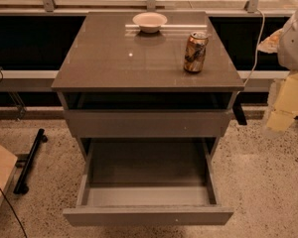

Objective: Place orange can into middle drawer

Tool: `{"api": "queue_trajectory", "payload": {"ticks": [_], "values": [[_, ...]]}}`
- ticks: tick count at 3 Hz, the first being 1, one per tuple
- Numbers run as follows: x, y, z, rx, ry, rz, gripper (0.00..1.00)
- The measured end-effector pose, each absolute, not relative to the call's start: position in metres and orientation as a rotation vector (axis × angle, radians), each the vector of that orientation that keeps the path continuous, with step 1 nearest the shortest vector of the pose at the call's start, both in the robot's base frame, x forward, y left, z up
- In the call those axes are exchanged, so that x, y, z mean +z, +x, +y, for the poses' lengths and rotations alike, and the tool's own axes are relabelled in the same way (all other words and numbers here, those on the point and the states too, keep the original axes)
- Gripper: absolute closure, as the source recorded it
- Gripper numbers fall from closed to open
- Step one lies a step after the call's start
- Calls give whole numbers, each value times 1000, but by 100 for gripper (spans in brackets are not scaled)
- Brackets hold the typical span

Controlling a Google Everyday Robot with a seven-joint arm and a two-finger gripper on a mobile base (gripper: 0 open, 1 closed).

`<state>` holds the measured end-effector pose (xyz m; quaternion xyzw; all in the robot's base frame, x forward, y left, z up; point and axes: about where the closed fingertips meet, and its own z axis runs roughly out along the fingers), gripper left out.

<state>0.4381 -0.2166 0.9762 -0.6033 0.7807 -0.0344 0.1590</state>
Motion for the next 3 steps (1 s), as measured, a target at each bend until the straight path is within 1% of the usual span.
{"api": "queue_trajectory", "payload": {"ticks": [2, 3], "values": [[976, 447, -208, -88, -1692, 2198, 0], [972, 465, -198, -46, -1612, 2147, 0]]}}
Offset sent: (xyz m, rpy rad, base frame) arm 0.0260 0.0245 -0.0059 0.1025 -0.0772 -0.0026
